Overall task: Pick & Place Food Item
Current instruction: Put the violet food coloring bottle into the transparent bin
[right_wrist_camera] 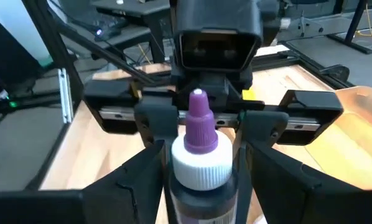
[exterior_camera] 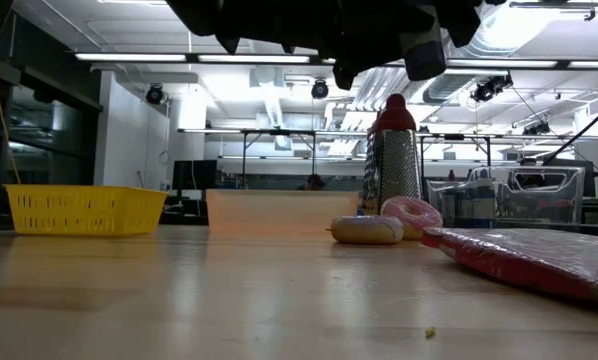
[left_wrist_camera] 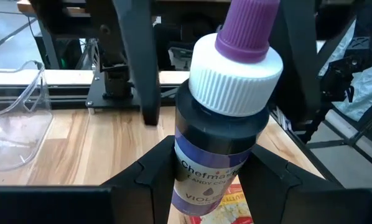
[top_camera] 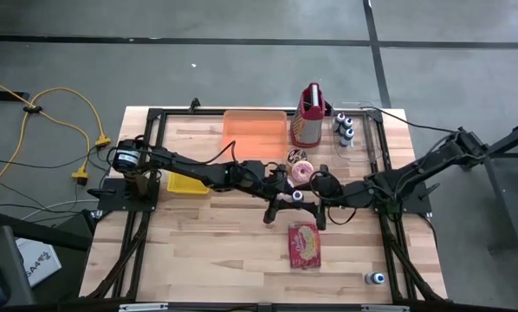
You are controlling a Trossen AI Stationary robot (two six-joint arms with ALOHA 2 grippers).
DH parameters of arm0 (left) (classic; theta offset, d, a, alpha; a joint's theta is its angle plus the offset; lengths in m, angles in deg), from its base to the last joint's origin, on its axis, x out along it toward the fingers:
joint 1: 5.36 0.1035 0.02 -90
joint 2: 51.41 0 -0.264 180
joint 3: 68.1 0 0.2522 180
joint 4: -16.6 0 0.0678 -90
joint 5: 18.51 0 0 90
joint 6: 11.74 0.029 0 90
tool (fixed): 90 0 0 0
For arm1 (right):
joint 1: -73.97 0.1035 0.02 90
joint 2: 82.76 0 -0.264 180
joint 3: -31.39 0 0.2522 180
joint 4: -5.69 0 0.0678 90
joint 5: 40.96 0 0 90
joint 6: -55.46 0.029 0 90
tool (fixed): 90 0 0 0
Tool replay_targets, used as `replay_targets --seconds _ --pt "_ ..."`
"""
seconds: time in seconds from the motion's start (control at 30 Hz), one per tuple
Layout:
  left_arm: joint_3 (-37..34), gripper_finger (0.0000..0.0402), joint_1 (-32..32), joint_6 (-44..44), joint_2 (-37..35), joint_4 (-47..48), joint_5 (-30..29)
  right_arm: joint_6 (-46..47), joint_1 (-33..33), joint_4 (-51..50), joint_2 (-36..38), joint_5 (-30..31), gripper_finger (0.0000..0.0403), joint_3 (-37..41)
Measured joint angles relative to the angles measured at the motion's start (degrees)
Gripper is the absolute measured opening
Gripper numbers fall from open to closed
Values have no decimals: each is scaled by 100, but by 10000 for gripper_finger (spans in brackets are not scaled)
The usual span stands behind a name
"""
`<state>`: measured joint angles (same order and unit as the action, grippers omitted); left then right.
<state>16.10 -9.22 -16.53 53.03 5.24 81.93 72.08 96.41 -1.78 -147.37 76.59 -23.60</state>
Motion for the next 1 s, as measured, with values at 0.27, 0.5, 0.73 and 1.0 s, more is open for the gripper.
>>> replay_targets --seconds 0.27,0.5,0.73,1.0 --pt "1 148 0 -7 0 152 0 -148 -83 199 -82 -159 207 0" --pt "2 148 0 -17 0 509 0 -132 -81 129 -82 -250 207 0" --pt "2 148 -4 -24 0 754 0 259 -81 -196 -82 -285 207 0" --pt "2 148 -7 -114 0 811 9 461 -81 -311 -82 -373 207 0"
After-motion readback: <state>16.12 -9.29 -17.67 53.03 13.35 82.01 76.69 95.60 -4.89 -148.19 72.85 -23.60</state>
